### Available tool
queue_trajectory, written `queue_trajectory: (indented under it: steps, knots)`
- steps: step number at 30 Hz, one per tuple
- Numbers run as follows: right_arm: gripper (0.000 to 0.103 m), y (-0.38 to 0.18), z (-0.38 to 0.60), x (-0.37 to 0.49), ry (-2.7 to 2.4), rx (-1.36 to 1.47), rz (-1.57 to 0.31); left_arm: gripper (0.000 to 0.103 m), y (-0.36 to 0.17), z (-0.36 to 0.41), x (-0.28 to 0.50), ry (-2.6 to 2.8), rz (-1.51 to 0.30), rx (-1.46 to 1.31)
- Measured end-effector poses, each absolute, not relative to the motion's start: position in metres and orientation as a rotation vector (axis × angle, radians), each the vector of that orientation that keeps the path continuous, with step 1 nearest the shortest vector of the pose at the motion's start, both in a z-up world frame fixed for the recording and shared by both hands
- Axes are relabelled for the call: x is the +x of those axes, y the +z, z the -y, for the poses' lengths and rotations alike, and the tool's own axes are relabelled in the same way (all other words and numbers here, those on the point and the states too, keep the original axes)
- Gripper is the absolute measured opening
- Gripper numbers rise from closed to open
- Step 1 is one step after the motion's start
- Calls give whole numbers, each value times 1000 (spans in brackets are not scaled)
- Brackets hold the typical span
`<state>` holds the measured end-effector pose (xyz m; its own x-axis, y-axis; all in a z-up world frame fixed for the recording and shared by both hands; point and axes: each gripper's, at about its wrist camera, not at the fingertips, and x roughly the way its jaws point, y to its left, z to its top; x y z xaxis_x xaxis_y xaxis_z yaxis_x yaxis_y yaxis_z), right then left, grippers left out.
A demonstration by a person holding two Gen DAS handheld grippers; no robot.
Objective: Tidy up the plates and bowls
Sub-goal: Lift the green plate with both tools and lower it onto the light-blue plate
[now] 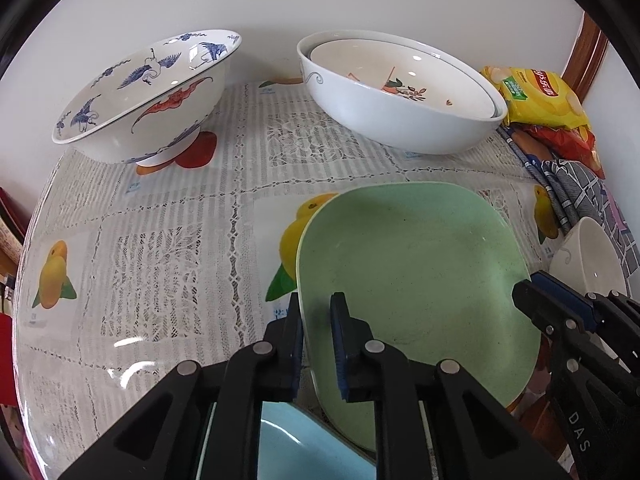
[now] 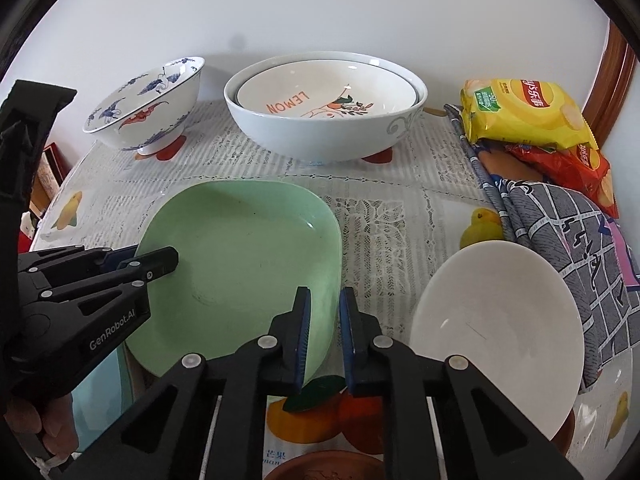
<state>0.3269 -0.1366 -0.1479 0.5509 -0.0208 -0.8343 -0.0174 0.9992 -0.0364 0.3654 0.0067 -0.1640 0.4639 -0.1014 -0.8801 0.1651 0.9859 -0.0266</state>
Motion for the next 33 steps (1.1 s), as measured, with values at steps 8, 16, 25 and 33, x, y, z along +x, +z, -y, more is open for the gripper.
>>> queue_trajectory:
  steps: [8,16,25,33]
  knots:
    - [3,-145,144,322,-2,-8,-965,12,-162,-10,365,-164,-1081,27]
    - [2,-144,146,319,10,21,-962,12,-159,-9,361,-155,-1071,21]
    - [2,-137,154,313,18,85,-932,9,-140,-12,352,-159,-1010,-22]
    - [2,-119,159,304,25,111,-889,9,-127,-10,341,-161,-991,-41]
